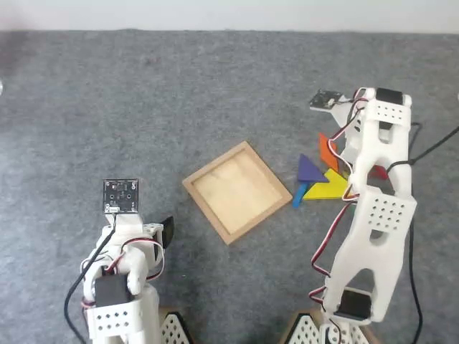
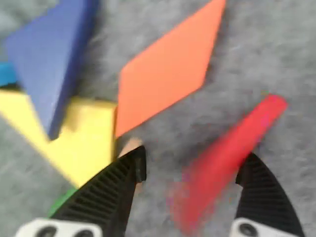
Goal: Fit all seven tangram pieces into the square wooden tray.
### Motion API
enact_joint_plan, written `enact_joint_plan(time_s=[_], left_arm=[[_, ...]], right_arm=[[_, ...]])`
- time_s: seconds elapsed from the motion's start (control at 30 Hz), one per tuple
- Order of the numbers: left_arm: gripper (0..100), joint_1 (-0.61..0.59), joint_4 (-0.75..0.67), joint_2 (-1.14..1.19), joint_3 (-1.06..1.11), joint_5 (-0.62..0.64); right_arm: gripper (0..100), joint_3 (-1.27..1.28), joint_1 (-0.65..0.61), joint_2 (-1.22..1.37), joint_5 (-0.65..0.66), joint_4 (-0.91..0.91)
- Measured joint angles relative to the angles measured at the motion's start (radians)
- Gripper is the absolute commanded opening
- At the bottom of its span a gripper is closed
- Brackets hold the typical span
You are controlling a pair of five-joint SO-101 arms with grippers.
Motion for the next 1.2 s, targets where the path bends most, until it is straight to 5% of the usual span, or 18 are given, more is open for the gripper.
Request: enact_joint_plan(time_s=[0.33,0.57,0.87,1.2], left_arm=[[27,0.000,0.000,0.000,0.000,0.000],[27,0.000,0.000,0.000,0.000,0.000],[27,0.000,0.000,0.000,0.000,0.000],[27,0.000,0.000,0.000,0.000,0.000]], right_arm=[[29.1,-0.046,-0.006,0.026,-0.140,-0.117],[0.8,-0.086,0.014,0.031,-0.143,-0.123],[0.8,-0.117,0.051,0.031,-0.160,-0.120],[0.8,-0.414,0.054,-0.002,-0.207,0.175]])
